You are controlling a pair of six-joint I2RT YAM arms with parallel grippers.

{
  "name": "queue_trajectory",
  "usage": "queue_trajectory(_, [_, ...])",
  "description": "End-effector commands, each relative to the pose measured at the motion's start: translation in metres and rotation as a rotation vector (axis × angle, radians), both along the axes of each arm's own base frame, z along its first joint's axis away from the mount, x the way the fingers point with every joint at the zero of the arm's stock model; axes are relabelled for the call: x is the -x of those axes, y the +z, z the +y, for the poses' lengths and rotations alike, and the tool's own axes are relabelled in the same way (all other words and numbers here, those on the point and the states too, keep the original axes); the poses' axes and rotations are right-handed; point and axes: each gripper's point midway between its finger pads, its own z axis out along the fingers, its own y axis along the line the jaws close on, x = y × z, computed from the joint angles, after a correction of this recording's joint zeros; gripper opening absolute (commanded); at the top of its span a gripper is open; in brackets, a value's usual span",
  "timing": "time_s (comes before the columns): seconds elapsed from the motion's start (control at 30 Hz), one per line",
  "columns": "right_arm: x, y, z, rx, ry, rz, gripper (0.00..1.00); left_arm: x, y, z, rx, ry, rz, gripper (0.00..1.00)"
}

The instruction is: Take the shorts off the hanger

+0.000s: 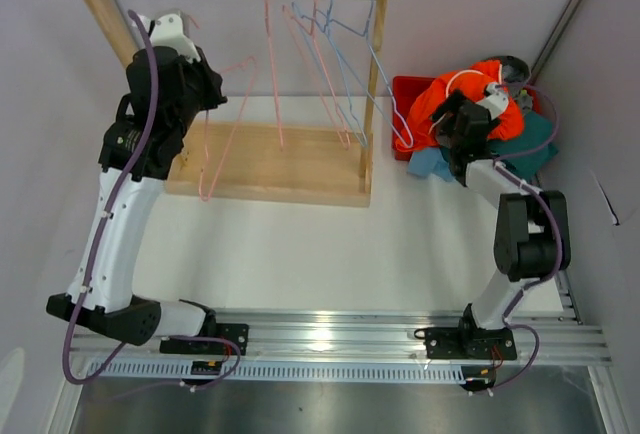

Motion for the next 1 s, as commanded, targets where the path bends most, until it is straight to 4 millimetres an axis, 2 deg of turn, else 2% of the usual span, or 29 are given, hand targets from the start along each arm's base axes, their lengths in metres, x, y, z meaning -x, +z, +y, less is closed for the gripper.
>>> queue_trajectory(0.0, [0.055,0.062,0.057,-0.131,0.025,-0.146,1.00,0.002,0.045,-0.008,0.009,-0.051,-0.096,0.00])
queue_trajectory(0.03, [0.074,0.033,0.065,-0.126,0.036,-0.092,0.99,0.004,0.058,-0.014,0.016,-0.087,-0.124,0.00])
queue_trajectory(0.1, [0.098,0.028,0.083,-0.145,0.063,-0.097,1.00,-0.002,0.079,-0.023,0.019,-0.128,-0.168,0.00])
queue_trajectory(0.13, [0.120,0.022,0.099,-0.150,0.102,-0.089,0.99,-0.005,0.080,-0.027,0.004,-0.141,-0.164,0.00])
queue_trajectory(0.17, [0.130,0.016,0.105,-0.154,0.113,-0.076,0.99,-0.009,0.082,-0.030,-0.002,-0.148,-0.168,0.00])
queue_trajectory(0.2, [0.140,0.014,0.112,-0.166,0.130,-0.075,0.99,-0.005,0.105,-0.029,0.004,-0.149,-0.222,0.00])
queue_trajectory(0.23, [0.153,0.023,0.122,-0.179,0.165,-0.097,0.99,-0.020,0.094,-0.034,-0.014,-0.149,-0.188,0.00])
queue_trajectory(0.27, [0.166,0.006,0.122,-0.176,0.165,-0.061,0.99,-0.027,0.092,-0.035,-0.023,-0.147,-0.180,0.00])
queue_trajectory(0.3, [0.173,0.004,0.124,-0.186,0.173,-0.060,0.99,-0.024,0.114,-0.034,-0.016,-0.147,-0.232,0.00])
queue_trajectory(0.33, [0.179,0.003,0.125,-0.201,0.177,-0.059,0.99,-0.040,0.102,-0.038,-0.032,-0.145,-0.203,0.00])
queue_trajectory(0.37, [0.190,0.001,0.126,-0.212,0.191,-0.060,0.99,-0.044,0.108,-0.039,-0.029,-0.139,-0.222,0.00])
queue_trajectory(0.4, [0.195,0.000,0.129,-0.217,0.207,-0.063,0.99,-0.050,0.107,-0.040,-0.033,-0.135,-0.227,0.00])
queue_trajectory(0.43, [0.199,0.000,0.130,-0.207,0.219,-0.066,0.99,-0.062,0.097,-0.044,-0.045,-0.137,-0.211,0.00])
queue_trajectory(0.53, [0.211,-0.005,0.132,-0.181,0.246,-0.042,1.00,-0.080,0.100,-0.048,-0.037,-0.126,-0.245,0.00])
queue_trajectory(0.57, [0.214,-0.006,0.133,-0.175,0.251,-0.038,0.99,-0.094,0.087,-0.053,-0.040,-0.127,-0.220,0.00])
queue_trajectory(0.67, [0.224,-0.009,0.134,-0.170,0.265,-0.029,0.99,-0.107,0.073,-0.062,-0.033,-0.145,-0.192,0.00])
queue_trajectory(0.77, [0.233,-0.009,0.133,-0.171,0.279,-0.042,0.99,-0.105,0.065,-0.060,-0.016,-0.133,-0.163,0.00])
queue_trajectory(0.8, [0.235,-0.008,0.132,-0.172,0.280,-0.049,0.99,-0.104,0.057,-0.060,-0.009,-0.132,-0.141,0.00])
queue_trajectory(0.87, [0.237,-0.009,0.133,-0.167,0.285,-0.043,0.99,-0.097,0.057,-0.058,-0.004,-0.133,-0.143,0.00])
queue_trajectory(0.9, [0.238,-0.006,0.132,-0.162,0.288,-0.048,1.00,-0.090,0.047,-0.056,-0.008,-0.131,-0.124,0.00])
queue_trajectory(0.93, [0.239,-0.006,0.133,-0.158,0.290,-0.044,0.99,-0.086,0.047,-0.054,-0.006,-0.127,-0.125,0.00])
queue_trajectory(0.97, [0.239,-0.005,0.132,-0.152,0.288,-0.045,1.00,-0.087,0.025,-0.054,-0.020,-0.125,-0.080,0.03])
